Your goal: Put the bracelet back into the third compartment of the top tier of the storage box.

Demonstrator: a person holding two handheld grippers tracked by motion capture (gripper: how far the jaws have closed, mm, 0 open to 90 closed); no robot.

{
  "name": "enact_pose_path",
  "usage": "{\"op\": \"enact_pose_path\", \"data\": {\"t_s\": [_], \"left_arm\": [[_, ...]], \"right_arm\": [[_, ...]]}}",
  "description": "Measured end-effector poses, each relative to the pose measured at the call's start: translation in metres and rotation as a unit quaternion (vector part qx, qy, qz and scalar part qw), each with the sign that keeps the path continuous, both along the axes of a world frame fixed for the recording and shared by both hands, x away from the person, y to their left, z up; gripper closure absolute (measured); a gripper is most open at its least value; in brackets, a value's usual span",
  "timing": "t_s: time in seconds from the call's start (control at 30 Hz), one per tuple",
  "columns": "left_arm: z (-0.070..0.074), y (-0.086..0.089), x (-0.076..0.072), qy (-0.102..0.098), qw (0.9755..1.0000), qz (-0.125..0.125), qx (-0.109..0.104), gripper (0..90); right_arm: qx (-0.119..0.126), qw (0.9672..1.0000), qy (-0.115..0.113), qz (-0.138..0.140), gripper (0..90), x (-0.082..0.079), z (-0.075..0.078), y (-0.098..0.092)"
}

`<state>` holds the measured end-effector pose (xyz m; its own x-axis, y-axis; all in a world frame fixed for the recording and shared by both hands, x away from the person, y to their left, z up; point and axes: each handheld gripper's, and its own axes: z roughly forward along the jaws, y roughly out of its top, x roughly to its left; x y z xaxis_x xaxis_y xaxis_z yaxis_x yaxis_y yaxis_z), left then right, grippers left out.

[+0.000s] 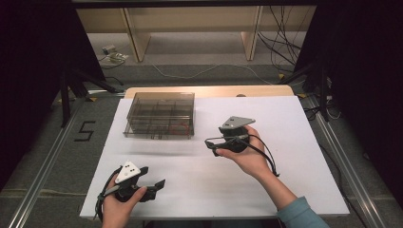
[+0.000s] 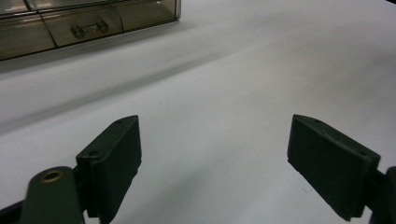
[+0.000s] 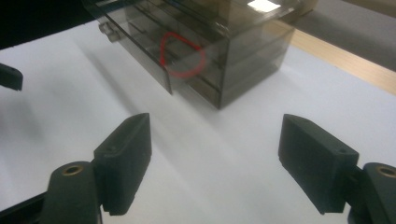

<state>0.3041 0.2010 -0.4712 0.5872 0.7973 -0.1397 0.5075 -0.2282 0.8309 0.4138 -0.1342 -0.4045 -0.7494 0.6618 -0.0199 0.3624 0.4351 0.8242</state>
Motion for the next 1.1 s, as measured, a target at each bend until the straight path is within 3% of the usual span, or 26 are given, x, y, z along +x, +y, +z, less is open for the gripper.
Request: {"op": "enact_pose_path", "data": {"t_s": [0.57, 0.8, 1.0, 1.1], "left_arm": [[-0.001, -0.001, 0.000, 0.002, 1.0000, 0.000, 0.001, 17.4], [-0.002, -0.002, 0.000, 0.004, 1.0000, 0.000, 0.002, 17.5], [-0.003, -0.007, -0.001, 0.004, 0.9999, -0.012, 0.004, 17.4], [-0.002, -0.014, -0.001, 0.000, 0.9995, -0.030, 0.006, 17.3]], "right_arm": [[0.019, 0.9989, 0.014, -0.041, 21.3, -0.033, -0.025, -0.077], [0.026, 0.9979, 0.021, -0.056, 20.3, -0.052, -0.043, -0.107], [0.030, 0.9970, 0.019, -0.069, 20.2, -0.068, -0.049, -0.126], [0.032, 0.9964, 0.022, -0.075, 19.8, -0.074, -0.052, -0.132]]}}
